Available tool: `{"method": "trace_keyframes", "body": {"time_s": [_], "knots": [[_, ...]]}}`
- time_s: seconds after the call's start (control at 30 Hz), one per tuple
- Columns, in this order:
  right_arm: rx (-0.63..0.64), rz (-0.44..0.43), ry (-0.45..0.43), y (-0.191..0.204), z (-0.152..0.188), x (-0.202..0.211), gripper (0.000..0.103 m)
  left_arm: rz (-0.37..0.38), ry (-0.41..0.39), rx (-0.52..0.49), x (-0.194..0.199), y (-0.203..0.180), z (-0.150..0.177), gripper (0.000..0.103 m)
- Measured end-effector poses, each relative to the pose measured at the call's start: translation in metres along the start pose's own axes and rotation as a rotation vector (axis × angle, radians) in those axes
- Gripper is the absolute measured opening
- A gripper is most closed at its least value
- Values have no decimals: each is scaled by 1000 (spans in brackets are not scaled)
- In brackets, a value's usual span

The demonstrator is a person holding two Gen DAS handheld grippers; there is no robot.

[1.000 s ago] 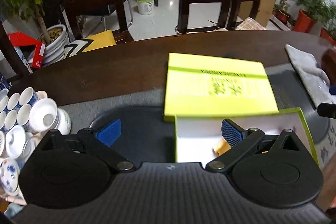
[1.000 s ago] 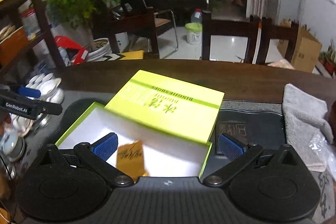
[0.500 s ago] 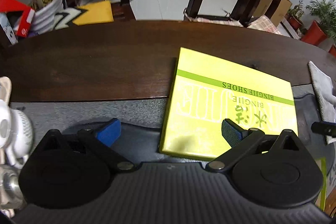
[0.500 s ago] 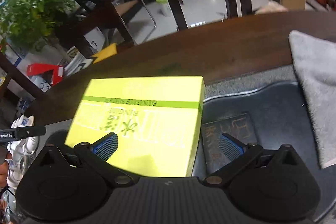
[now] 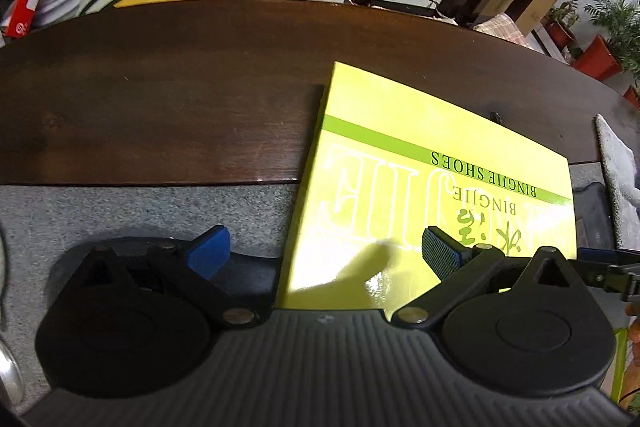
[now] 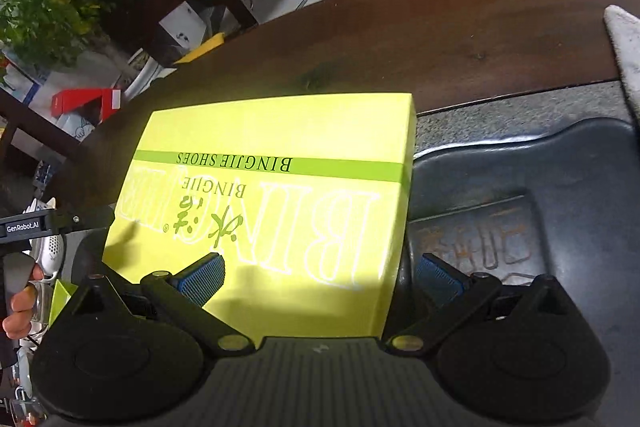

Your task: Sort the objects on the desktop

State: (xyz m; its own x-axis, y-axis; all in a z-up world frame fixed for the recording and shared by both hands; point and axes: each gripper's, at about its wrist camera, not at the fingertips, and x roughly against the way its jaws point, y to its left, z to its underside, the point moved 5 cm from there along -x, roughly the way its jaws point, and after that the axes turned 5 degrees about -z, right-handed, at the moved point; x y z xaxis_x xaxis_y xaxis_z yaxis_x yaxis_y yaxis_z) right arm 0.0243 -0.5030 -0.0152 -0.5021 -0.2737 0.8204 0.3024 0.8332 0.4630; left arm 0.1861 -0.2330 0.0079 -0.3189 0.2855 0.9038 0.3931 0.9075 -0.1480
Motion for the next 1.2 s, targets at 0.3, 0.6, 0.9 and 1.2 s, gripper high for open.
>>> {"method": "trace_keyframes", "body": {"time_s": [0.3,0.6,0.9,1.2], "knots": [[-7,-24,62,1,-7,-13,103,54,79,31,-18,-1,3,101],[-32,-26,111,1,-12,-25,103,77,138,30,-27,-6,-1,101],[-33,1,154,1,-13,-38,103,63,197,46,-37,-12,-2,101],[-7,31,168,5,-14,-40,103,37,193,15,-37,-22,-1,101]]}}
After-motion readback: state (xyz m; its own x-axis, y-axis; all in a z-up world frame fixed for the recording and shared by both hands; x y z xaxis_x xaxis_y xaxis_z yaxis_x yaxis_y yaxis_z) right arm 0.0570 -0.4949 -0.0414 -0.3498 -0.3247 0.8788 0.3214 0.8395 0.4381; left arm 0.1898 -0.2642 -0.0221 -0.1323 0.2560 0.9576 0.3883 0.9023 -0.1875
